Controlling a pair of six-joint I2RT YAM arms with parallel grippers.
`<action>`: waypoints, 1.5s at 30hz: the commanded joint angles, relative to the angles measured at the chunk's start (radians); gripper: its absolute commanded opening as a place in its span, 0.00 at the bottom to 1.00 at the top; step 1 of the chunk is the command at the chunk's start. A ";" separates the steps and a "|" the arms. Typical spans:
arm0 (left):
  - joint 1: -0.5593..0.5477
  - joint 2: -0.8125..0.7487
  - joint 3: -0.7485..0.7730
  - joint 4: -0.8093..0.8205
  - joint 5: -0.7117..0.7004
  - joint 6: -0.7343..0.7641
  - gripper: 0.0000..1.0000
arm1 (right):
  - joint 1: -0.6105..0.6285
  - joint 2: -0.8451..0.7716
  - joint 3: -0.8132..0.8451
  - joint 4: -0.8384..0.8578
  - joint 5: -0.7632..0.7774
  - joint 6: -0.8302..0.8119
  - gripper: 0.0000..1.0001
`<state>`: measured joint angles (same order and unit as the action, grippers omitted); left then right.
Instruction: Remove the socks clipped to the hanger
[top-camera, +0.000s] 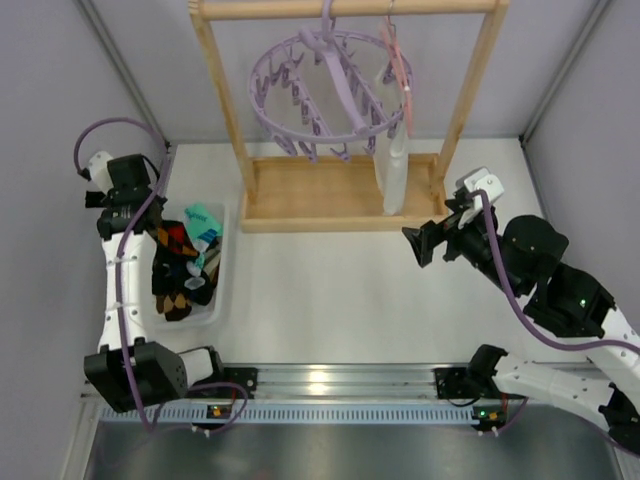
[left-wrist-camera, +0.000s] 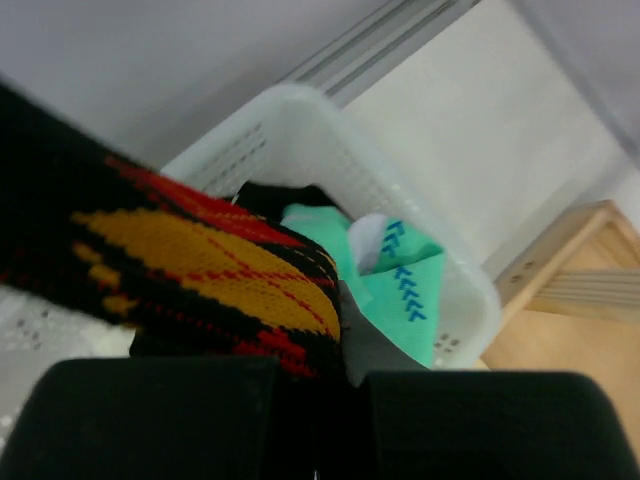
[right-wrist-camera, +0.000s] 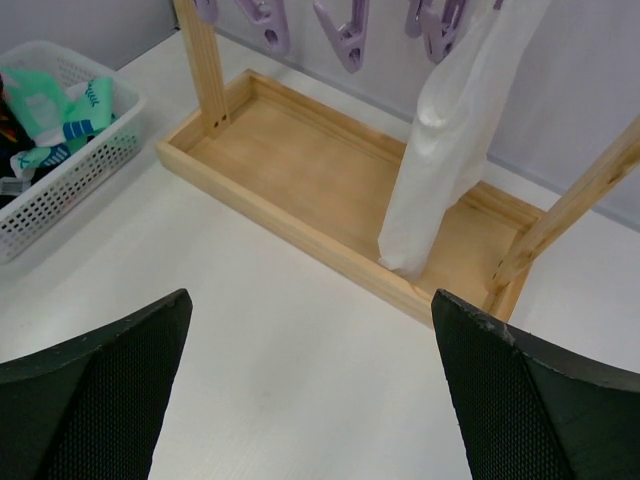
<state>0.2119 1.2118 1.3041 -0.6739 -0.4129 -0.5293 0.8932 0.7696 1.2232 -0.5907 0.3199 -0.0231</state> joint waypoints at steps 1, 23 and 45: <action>0.072 0.037 -0.097 -0.038 0.100 -0.135 0.00 | -0.010 -0.021 -0.046 0.077 -0.008 0.049 0.99; 0.118 0.097 -0.250 0.060 0.252 -0.140 0.74 | -0.010 -0.271 -0.268 0.040 0.099 0.242 0.99; -0.133 -0.374 -0.063 -0.084 0.453 0.235 0.98 | -0.010 -0.214 -0.277 0.016 0.434 0.278 0.99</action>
<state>0.1684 0.9020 1.2068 -0.6853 0.0116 -0.4198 0.8932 0.5629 0.9615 -0.5697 0.5793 0.2268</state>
